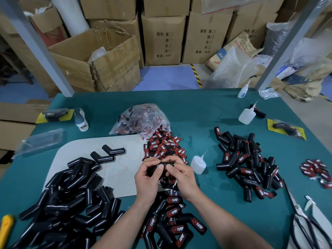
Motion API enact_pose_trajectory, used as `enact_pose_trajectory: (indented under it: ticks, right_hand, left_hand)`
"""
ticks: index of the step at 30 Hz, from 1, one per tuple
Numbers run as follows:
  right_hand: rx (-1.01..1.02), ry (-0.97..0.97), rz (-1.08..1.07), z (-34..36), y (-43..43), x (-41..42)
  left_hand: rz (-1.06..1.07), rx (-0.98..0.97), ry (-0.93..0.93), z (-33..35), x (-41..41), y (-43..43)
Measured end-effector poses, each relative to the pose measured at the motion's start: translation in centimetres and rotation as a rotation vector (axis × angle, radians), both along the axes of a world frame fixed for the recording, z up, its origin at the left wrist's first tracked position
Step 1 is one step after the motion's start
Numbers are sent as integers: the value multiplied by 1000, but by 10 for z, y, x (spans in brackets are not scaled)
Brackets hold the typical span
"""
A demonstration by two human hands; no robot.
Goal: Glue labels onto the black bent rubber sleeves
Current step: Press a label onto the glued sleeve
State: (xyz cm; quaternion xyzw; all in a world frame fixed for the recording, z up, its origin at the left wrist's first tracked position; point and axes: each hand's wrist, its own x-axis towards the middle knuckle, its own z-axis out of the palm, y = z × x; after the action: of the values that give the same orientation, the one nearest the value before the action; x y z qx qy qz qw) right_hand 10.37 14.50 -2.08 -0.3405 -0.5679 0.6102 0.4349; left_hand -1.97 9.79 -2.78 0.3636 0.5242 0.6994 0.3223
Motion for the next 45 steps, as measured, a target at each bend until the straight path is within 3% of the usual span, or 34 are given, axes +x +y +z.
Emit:
enact_pose_trajectory:
  ticks: [33,45]
  right_hand:
    - [57,-97,-24,6,0,-2]
    - [-38,-31,-92,-2,8,0]
  left_hand:
    - [36,-61,1,-5,-1,3]
    - [-63,-29,314,6,5,-3]
